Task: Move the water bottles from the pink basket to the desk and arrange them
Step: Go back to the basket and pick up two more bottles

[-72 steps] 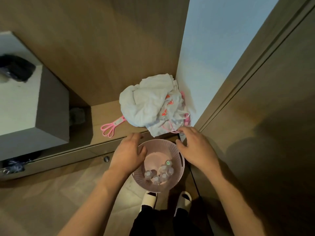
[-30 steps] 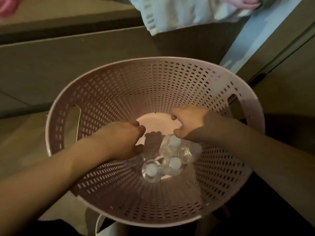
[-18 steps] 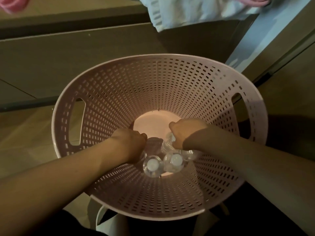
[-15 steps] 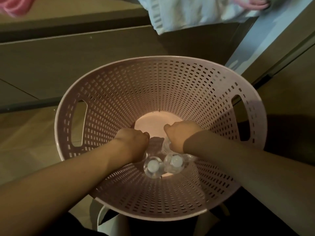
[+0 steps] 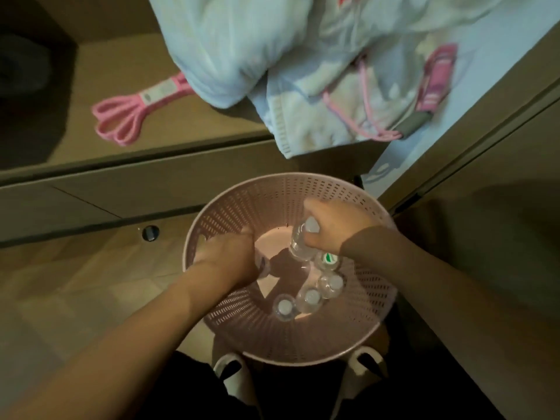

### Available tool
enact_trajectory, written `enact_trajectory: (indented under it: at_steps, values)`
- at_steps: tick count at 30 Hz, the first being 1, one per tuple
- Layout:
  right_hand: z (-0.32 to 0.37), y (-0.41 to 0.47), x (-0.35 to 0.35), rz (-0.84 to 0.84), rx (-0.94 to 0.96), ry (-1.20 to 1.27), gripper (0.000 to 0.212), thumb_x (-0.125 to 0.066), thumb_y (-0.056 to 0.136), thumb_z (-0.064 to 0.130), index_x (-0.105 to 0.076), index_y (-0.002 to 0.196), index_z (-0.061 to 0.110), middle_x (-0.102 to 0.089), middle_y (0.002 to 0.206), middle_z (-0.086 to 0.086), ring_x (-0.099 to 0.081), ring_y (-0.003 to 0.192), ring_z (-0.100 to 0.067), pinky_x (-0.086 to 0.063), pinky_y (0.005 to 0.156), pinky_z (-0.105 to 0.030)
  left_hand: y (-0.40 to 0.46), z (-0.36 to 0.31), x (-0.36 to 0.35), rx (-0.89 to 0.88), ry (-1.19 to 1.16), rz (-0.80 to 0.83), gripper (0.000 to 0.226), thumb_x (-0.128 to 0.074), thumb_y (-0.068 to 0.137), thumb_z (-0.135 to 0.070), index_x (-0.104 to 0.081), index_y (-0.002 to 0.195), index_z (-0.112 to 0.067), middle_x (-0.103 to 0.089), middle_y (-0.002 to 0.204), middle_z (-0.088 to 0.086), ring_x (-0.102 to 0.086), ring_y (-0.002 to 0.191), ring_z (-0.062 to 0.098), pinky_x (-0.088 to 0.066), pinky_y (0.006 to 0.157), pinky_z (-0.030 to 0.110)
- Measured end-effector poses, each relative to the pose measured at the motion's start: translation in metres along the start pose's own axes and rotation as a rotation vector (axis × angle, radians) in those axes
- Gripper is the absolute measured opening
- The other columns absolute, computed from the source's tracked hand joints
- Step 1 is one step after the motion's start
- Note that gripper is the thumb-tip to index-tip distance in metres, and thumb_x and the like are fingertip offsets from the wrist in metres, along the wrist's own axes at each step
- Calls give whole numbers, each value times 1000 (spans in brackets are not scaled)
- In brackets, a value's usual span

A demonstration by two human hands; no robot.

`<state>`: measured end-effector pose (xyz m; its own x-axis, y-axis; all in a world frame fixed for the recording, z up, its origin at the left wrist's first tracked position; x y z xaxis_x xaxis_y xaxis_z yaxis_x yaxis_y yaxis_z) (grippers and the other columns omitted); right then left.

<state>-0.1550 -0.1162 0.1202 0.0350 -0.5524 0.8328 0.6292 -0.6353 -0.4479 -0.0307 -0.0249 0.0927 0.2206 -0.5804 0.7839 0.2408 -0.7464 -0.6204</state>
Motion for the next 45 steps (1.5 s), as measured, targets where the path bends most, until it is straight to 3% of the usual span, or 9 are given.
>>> enact_trajectory:
  at_steps: [3, 9, 12, 15, 23, 29, 34, 39, 45]
  values:
    - [30, -51, 102, -102, 0, 60, 24, -59, 86, 38, -45, 94, 20, -54, 86, 1, -58, 84, -27, -43, 67, -37, -63, 7, 94, 14, -76, -92, 53, -55, 89, -38, -42, 134, -12, -63, 122, 17, -61, 111, 38, -48, 89, 39]
    - [100, -180, 295, -231, -4, 94, 27, -62, 84, 40, -45, 92, 20, -58, 88, -1, -56, 80, -27, -36, 63, -34, -214, 8, 284, -15, -133, -268, 20, -51, 87, -32, -40, 98, -18, -66, 98, 17, -62, 90, 40, -47, 70, 38]
    - [135, -242, 375, -246, -7, 89, 31, -65, 82, 42, -44, 90, 21, -57, 85, 1, -54, 77, -24, -33, 60, -33, -292, 10, 363, -21, -182, -350, 18, -51, 88, -32, -43, 98, -19, -63, 86, 11, -60, 76, 34, -52, 68, 37]
    - [161, -292, 425, -270, -15, 96, 32, -65, 81, 42, -42, 88, 22, -55, 81, 3, -51, 73, -21, -32, 59, -33, -359, 10, 422, -24, -236, -473, 18, -52, 92, -34, -45, 100, -20, -53, 76, 2, -51, 63, 25, -42, 58, 31]
    - [183, -334, 441, -343, -49, 241, 29, -69, 76, 44, -50, 85, 24, -54, 76, 11, -54, 73, -17, -42, 61, -32, -424, 16, 449, 20, -335, -726, 27, -47, 85, -49, -47, 99, -27, -65, 81, 1, -63, 63, 25, -58, 58, 38]
    - [197, -339, 444, -371, -14, 255, 30, -69, 77, 44, -46, 82, 25, -53, 72, 9, -49, 64, -7, -35, 53, -29, -439, 12, 451, 7, -316, -755, 24, -51, 84, -49, -50, 95, -27, -64, 78, -2, -61, 60, 20, -58, 54, 37]
    - [213, -339, 447, -374, -30, 222, 29, -69, 75, 42, -48, 84, 25, -55, 76, 9, -53, 70, -16, -42, 60, -32, -446, 27, 451, 10, -330, -757, 23, -53, 85, -47, -53, 94, -26, -65, 77, -1, -62, 62, 23, -57, 57, 38]
    - [229, -339, 448, -410, -49, 216, 28, -68, 77, 43, -49, 86, 24, -53, 74, 11, -50, 70, -15, -40, 60, -31, -451, 53, 450, -3, -368, -778, 22, -51, 87, -48, -52, 94, -27, -66, 76, -3, -62, 54, 16, -58, 54, 36]
    - [259, -335, 447, -368, 55, 178, 29, -67, 76, 45, -48, 85, 26, -59, 80, 9, -56, 77, -18, -41, 62, -32, -470, 80, 449, 133, -425, -800, 23, -56, 87, -47, -52, 96, -26, -66, 77, -2, -62, 61, 18, -59, 57, 36]
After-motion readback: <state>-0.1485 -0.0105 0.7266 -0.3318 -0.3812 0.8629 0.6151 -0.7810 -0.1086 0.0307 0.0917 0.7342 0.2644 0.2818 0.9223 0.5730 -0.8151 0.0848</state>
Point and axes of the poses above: each hand's wrist, its own y-axis towards the middle knuckle, its own x-axis out of the back of the hand, z = x × y, the point moved 10 cm from there along y, towards the middle knuckle
